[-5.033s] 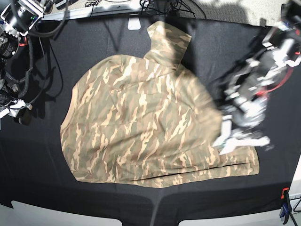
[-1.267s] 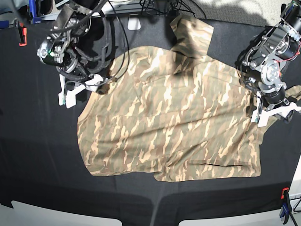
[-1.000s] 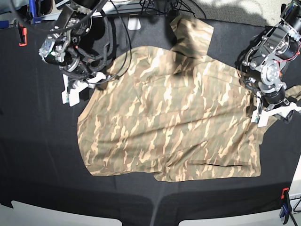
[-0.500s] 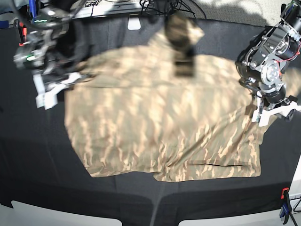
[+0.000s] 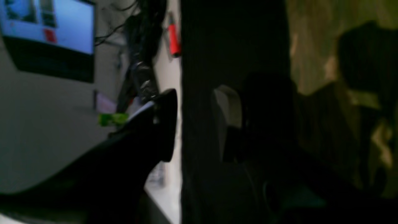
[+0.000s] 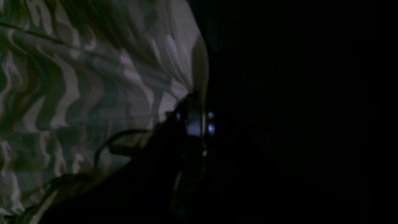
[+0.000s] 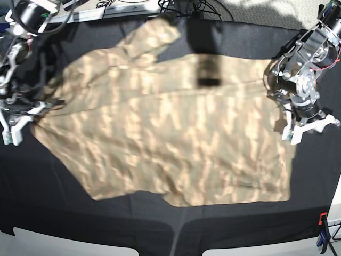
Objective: Layout the t-shirt on the table in an organized manner, then fold the t-shirt properly
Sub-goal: 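Lift and stretch the shirt between both grippers, then lay it flat, then grasp the shirt edge with the right gripper and lift it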
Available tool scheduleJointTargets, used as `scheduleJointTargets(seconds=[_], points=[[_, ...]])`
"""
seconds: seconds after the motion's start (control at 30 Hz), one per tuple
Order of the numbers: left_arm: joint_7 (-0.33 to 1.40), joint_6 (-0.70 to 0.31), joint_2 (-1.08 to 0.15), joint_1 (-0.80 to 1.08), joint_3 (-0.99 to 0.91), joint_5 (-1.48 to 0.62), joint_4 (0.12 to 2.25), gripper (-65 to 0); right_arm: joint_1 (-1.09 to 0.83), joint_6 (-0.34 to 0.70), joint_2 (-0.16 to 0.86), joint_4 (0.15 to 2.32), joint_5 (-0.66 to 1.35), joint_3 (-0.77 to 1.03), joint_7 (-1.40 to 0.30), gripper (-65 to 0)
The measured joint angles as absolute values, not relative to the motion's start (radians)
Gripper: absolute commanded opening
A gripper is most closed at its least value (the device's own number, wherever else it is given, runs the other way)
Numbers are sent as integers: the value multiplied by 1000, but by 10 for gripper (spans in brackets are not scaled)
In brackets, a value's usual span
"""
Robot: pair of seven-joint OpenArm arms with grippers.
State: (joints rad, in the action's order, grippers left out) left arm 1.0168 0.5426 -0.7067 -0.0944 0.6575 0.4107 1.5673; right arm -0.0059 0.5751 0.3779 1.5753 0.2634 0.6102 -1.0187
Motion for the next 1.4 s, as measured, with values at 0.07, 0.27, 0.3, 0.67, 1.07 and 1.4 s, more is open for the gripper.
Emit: scheduleJointTargets(seconds=[0.07,0.27,0.3,0.67,1.07,1.4], points=[[984,538,-707,-95,657,363,1567,-446,-7,575,385,1549,264,610,-1020,-650],[894,466,-707,-103,657,254,1568,-446,-6,576,440,1472,209,608,-981,-650],[893,466,-706,-103,657,247,1568,-446,-6,575,456,1454,205,608,-976,-650],[897,462,-614,-107,657,243,1568,-446,-6,574,497,1432,262,609,-1045,-318],[906,462,-615,-179,657,239,1568,-446,151,579,572,1433,419,607,-915,-320],[901,462,-615,-184,657,239,1569,-446,423,610,463,1084,286,333,-816,-320]])
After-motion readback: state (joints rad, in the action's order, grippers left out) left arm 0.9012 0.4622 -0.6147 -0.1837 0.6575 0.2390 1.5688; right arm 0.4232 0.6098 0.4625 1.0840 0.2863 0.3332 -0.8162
